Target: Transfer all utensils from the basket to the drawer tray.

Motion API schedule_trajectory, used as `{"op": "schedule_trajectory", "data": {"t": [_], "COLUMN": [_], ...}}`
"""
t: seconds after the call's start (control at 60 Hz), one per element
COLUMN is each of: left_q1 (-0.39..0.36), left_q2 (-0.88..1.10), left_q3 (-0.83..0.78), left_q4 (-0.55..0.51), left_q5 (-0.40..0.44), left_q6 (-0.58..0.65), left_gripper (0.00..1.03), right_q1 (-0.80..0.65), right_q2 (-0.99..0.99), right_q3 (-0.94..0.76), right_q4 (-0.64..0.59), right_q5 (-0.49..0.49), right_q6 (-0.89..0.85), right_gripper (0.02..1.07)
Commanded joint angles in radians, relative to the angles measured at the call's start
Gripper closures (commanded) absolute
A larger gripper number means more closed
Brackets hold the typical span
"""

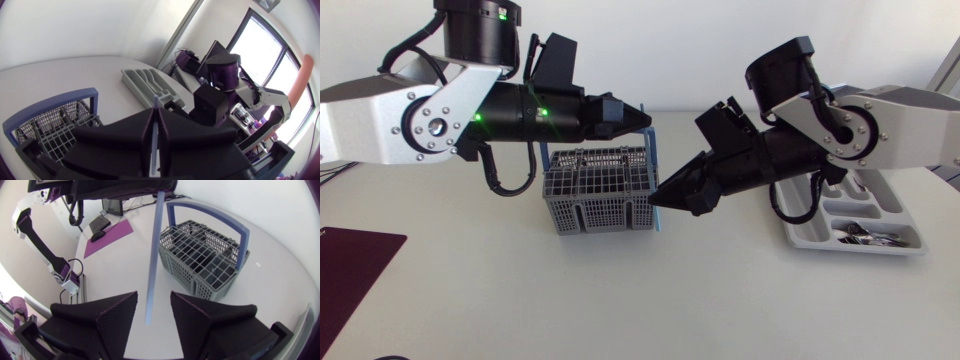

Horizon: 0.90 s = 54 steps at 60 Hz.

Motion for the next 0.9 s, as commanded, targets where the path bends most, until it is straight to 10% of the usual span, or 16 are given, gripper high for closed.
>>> {"op": "schedule_trajectory", "data": {"t": [0.0,0.383,0.55,0.883], "left_q1": [0.008,0.011,0.017,0.110], "left_q2": [0.019,0.018,0.010,-0.031], "left_q3": [0.033,0.033,0.050,0.096], "left_q4": [0.001,0.003,0.001,0.007], "left_q5": [0.020,0.026,0.026,0.014], "left_q6": [-0.030,-0.039,-0.044,-0.045], "left_gripper": [1.00,0.98,0.39,0.10], "right_q1": [0.008,0.014,0.014,-0.054], "right_q2": [0.020,0.040,0.040,0.004], "right_q3": [0.027,0.033,0.023,-0.019], "right_q4": [0.010,0.005,-0.005,-0.061], "right_q5": [-0.008,-0.013,-0.013,-0.013], "right_q6": [0.030,0.033,0.030,-0.026], "right_gripper": [0.75,1.00,1.01,1.01]}}
